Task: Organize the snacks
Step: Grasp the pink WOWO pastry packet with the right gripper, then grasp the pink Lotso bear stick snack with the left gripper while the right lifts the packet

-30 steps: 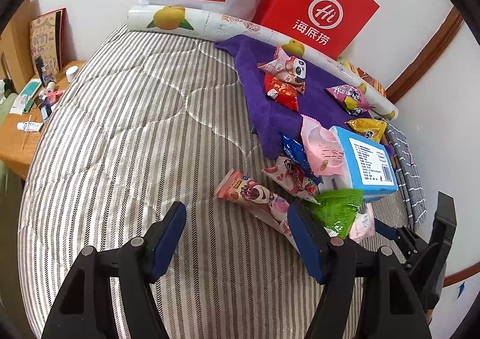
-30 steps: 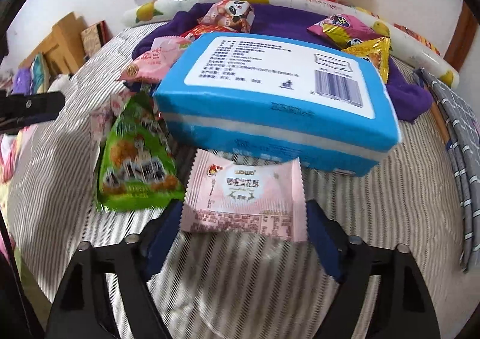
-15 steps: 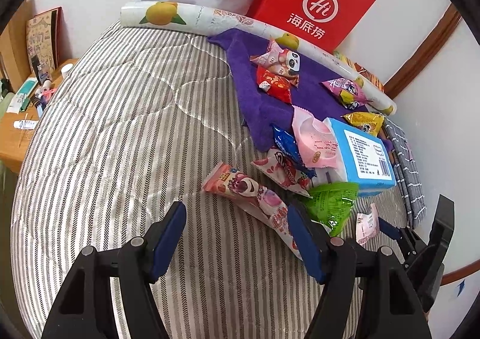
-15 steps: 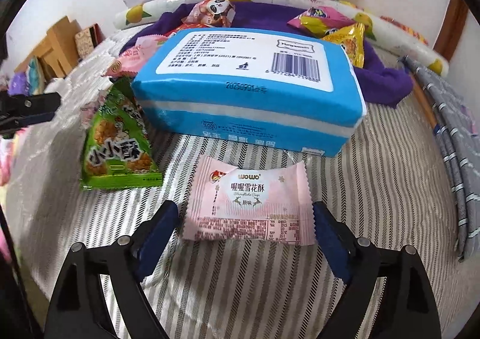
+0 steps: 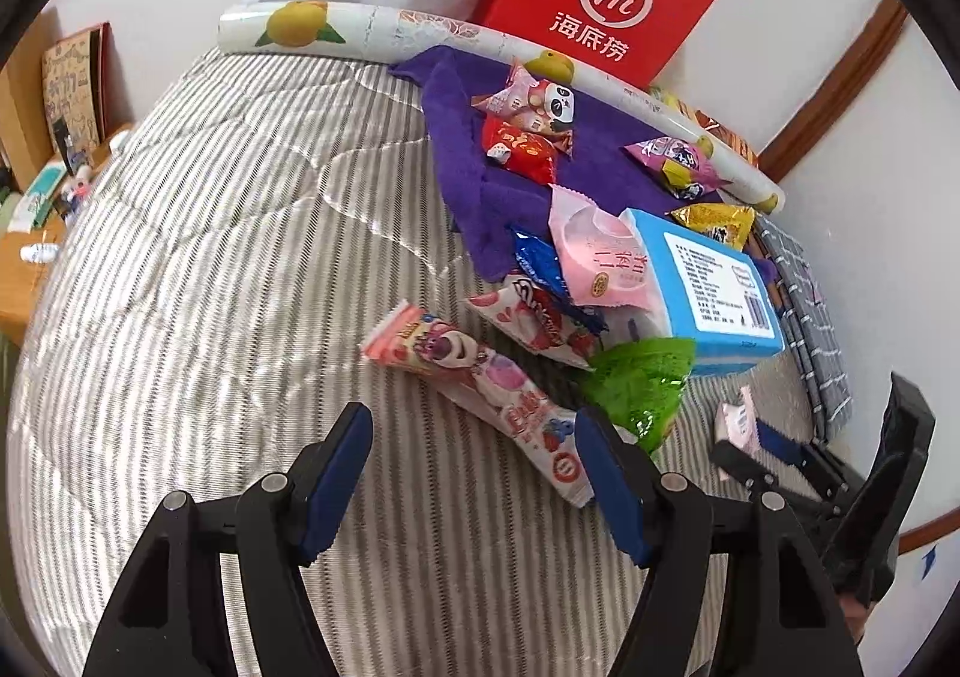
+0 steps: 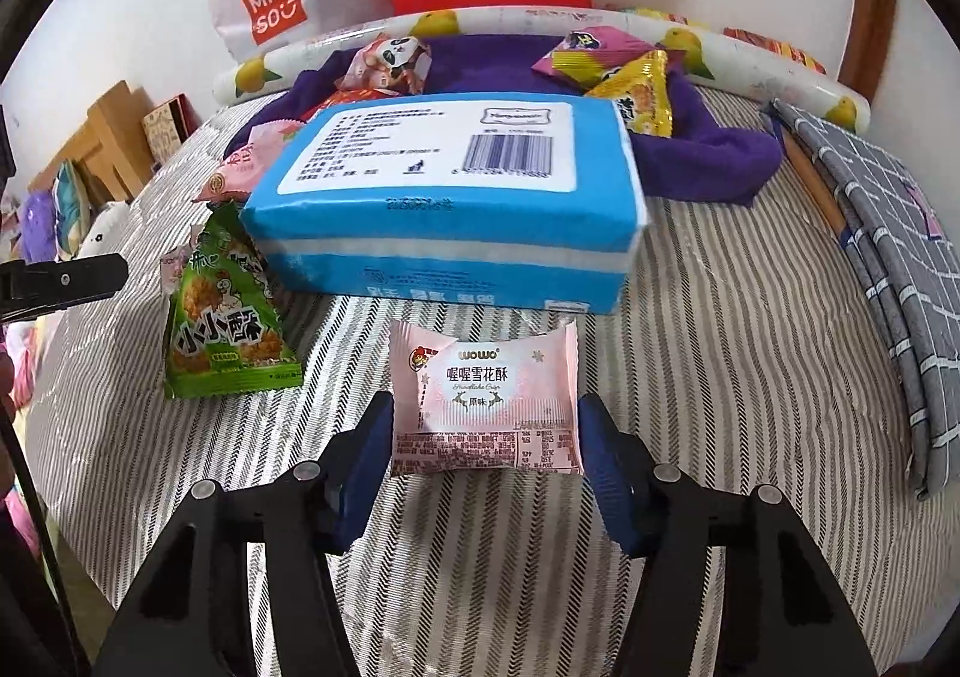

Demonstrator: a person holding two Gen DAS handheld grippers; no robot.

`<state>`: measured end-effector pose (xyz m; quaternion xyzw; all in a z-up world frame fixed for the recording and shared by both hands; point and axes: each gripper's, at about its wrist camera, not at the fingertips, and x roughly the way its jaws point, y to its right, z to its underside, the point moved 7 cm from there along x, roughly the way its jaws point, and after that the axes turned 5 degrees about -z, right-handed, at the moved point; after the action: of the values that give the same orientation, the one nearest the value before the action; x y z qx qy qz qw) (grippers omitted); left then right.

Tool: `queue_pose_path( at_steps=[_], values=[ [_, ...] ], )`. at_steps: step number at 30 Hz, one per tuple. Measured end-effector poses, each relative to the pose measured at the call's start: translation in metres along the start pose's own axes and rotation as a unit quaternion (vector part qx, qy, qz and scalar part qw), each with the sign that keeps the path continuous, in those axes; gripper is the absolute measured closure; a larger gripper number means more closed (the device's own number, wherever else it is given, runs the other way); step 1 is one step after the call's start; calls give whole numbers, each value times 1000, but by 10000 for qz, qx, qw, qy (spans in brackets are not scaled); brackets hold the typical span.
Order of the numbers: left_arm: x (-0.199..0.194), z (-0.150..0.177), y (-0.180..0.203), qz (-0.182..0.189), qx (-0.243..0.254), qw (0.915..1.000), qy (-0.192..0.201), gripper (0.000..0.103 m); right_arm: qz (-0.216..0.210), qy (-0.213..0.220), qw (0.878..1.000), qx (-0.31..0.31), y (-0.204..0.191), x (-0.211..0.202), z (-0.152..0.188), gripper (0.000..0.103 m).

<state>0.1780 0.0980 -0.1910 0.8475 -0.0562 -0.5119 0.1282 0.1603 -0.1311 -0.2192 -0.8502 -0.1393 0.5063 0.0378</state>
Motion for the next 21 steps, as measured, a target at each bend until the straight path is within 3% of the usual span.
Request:
queue_pose_path(
  at_steps=[8, 12, 14, 16, 21],
  values=[
    [23, -6, 7, -202, -146, 9996, -123, 37, -142, 189, 9997, 72, 9, -18, -2, 45],
    [33, -7, 13, -381, -1, 9990, -214, 49, -138, 270, 9995, 118, 18, -28, -1, 45],
    [38, -5, 15, -550, 133, 9979, -301, 62, -113, 287, 9994, 159, 24, -30, -2, 45],
    [40, -4, 12, -693, 195, 9967, -380, 69, -116, 301, 9992, 224, 29, -30, -3, 45],
    [30, -2, -1, -819, 205, 9958, -356, 69, -112, 304, 9990, 316, 37, -28, -3, 45]
  ],
)
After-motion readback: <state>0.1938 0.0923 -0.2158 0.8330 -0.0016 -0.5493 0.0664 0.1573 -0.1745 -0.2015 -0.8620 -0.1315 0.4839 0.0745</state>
